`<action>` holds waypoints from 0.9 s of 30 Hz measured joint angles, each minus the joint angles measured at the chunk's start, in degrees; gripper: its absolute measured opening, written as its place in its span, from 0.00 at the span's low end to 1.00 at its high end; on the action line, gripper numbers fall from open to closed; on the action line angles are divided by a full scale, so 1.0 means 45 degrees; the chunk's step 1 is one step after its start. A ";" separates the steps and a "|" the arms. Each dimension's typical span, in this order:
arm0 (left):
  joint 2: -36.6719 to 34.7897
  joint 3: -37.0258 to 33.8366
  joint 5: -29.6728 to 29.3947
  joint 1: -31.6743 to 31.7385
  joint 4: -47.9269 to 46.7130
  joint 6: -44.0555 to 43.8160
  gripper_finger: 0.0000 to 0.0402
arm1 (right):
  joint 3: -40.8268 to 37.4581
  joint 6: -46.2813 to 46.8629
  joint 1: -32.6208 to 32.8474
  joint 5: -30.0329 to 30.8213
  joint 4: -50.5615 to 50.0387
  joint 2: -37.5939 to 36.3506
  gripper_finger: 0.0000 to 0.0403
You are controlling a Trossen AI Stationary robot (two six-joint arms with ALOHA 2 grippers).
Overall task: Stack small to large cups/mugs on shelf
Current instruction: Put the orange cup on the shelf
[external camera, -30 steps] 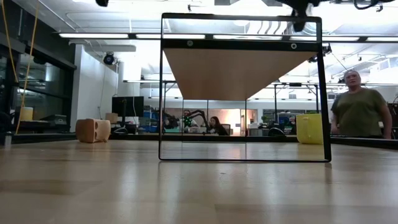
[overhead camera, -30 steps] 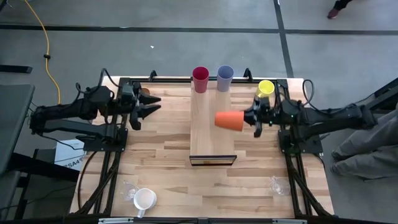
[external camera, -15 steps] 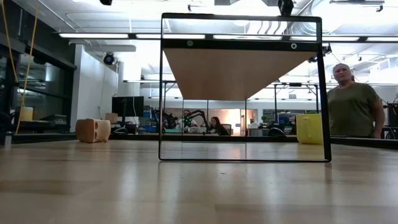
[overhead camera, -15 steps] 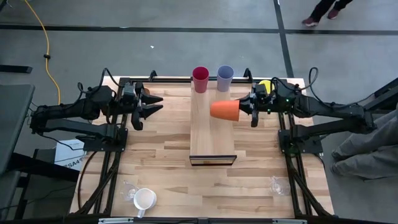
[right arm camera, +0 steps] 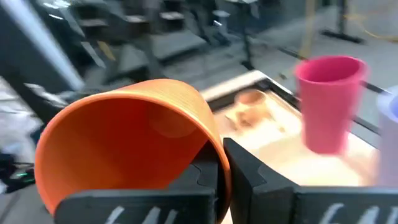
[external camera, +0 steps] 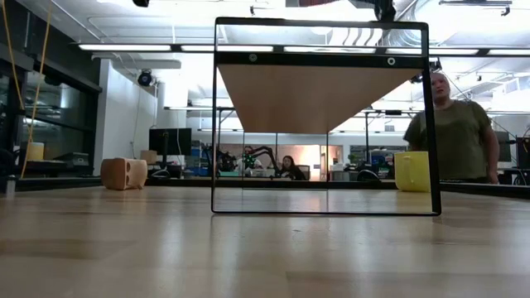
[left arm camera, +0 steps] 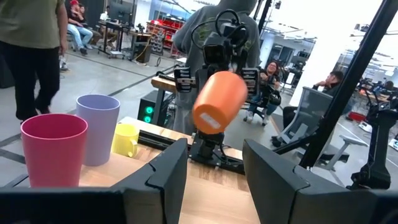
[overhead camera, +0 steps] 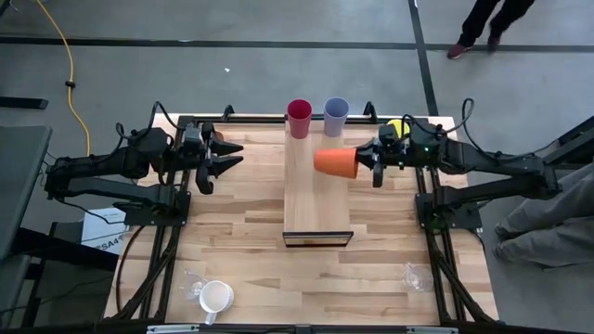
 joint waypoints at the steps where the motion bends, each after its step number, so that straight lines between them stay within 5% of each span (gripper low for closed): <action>1: 0.0000 0.0000 -0.0005 0.0000 -0.0005 0.0000 0.36 | 0.0430 0.0008 -0.0058 0.0342 -0.0687 0.0148 0.00; 7: 0.0000 0.0000 -0.0072 0.0000 -0.0009 0.0004 0.36 | 0.4230 0.0111 -0.0752 0.2218 -0.6038 0.1963 0.00; 14: 0.0000 0.0000 -0.0398 0.0000 -0.0010 0.0000 0.36 | 0.7659 0.1127 -0.1799 0.2363 -1.0797 0.5022 0.00; 27: 0.0000 0.0000 -0.0403 0.0000 -0.0005 0.0000 0.36 | 0.9619 0.1295 -0.2123 0.2147 -1.2729 0.7931 0.00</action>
